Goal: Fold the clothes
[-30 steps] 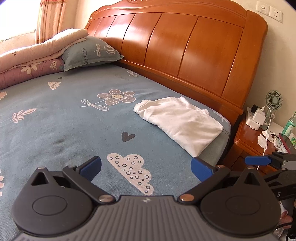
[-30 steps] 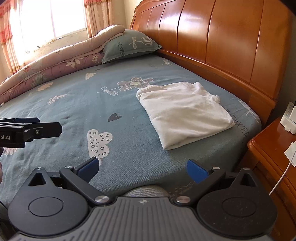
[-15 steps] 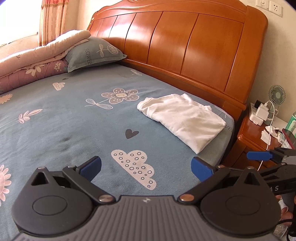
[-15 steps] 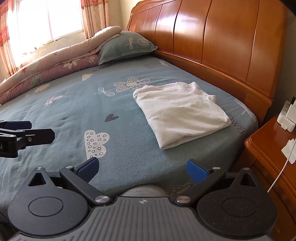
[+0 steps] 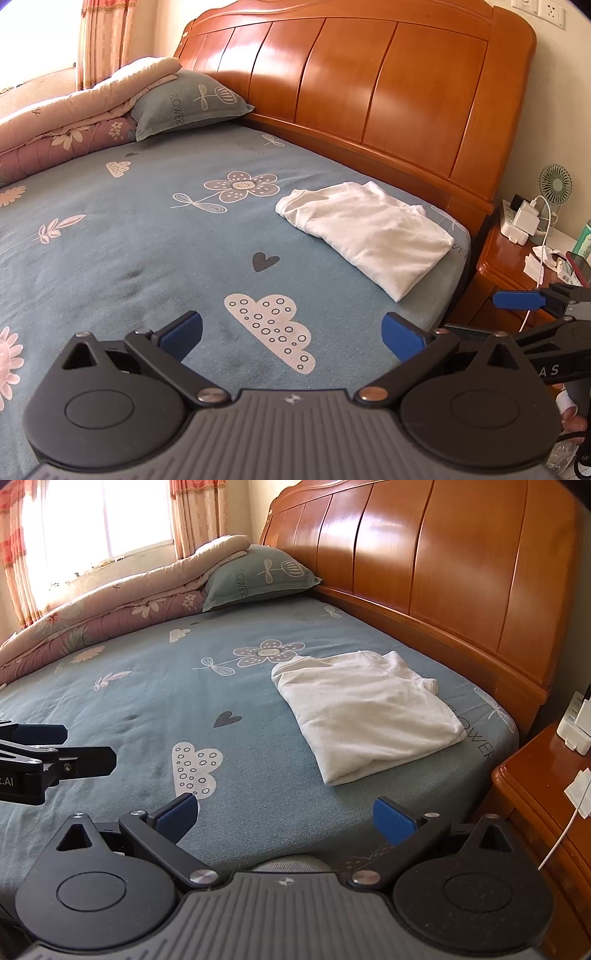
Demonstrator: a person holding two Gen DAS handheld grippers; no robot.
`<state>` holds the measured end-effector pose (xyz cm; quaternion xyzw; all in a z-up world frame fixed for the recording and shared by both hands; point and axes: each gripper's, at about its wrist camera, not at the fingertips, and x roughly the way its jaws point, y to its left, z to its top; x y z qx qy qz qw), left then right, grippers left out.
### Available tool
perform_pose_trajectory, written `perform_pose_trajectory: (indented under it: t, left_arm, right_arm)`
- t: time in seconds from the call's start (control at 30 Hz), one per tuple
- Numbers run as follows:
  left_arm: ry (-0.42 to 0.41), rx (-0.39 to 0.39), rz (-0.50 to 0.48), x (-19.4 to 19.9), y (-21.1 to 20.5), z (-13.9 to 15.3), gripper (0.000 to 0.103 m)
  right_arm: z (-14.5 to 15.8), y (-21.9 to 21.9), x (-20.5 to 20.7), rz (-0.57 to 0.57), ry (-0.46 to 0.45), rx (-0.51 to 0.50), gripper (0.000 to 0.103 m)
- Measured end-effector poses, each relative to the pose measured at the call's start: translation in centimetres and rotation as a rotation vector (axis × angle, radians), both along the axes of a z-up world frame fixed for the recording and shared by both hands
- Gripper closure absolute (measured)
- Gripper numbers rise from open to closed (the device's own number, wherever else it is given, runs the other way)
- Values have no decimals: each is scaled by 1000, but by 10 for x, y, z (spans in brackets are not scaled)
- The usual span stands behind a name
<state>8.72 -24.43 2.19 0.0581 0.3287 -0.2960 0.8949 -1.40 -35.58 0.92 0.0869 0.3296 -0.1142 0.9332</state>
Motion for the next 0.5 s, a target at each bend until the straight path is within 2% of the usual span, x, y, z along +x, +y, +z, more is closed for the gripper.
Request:
perform_pose_trajectory:
  t: [0.5]
  left_arm:
    - [-12,15,2,0,0,-1,1]
  right_arm:
    - [-2,1,2,8,5,-6,0]
